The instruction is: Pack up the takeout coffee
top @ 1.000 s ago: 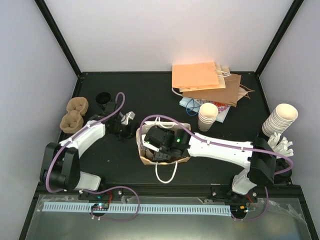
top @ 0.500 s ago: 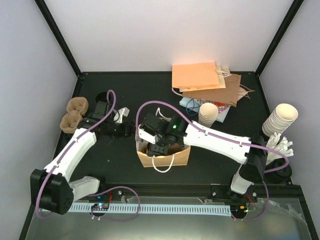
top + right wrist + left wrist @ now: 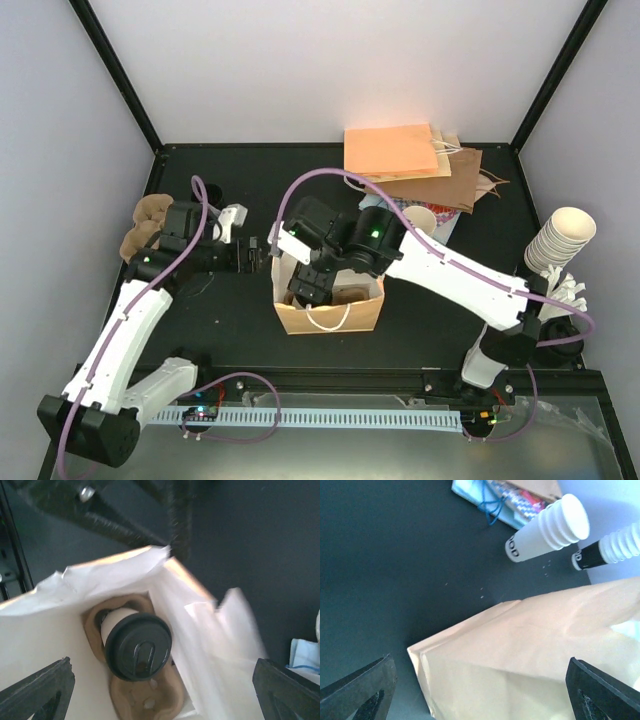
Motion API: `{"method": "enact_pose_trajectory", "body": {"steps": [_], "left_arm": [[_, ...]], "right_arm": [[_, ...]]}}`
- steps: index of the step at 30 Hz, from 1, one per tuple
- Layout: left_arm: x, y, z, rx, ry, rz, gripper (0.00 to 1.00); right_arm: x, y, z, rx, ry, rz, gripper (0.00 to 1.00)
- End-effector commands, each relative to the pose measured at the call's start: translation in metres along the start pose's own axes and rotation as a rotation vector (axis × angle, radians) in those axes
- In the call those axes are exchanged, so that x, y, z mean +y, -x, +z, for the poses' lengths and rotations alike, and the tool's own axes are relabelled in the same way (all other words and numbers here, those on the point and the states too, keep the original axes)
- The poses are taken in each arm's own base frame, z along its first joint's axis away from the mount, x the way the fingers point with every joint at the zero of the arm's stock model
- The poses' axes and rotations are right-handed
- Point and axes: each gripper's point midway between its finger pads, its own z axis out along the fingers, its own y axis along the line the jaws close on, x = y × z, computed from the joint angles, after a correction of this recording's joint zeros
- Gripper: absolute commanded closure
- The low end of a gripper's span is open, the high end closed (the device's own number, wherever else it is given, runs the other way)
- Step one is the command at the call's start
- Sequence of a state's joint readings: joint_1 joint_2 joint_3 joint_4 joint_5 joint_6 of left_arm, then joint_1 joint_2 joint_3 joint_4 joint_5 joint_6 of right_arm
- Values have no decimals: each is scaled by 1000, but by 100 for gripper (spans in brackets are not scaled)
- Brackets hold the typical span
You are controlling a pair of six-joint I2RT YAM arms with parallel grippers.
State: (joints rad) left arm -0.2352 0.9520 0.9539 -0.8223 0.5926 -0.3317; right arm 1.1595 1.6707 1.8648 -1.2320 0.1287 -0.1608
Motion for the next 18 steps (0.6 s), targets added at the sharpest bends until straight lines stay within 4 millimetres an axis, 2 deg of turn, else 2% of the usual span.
{"method": "enact_pose_trajectory", "body": {"steps": [1, 5, 10, 13, 16, 18], "left_arm": [[-39, 18, -26, -90, -99, 142, 6], [-59, 36, -45, -172, -118, 252, 7], [-92, 49, -60, -205, -227, 376, 9], [-103, 48, -56, -178, -277, 428, 10], [-101, 49, -46, -170, -266, 472, 10], [-94, 56, -37, -181, -225, 477, 11]], "right_arm": [[-12, 22, -60, -167, -17, 88, 0], [-8, 42, -95, -304, 36, 113, 0], [-13, 53, -116, -387, 32, 142, 0], [-14, 59, -131, -448, 36, 168, 0], [-22, 60, -150, -513, 8, 204, 0], [-33, 54, -159, -541, -51, 241, 0]]}}
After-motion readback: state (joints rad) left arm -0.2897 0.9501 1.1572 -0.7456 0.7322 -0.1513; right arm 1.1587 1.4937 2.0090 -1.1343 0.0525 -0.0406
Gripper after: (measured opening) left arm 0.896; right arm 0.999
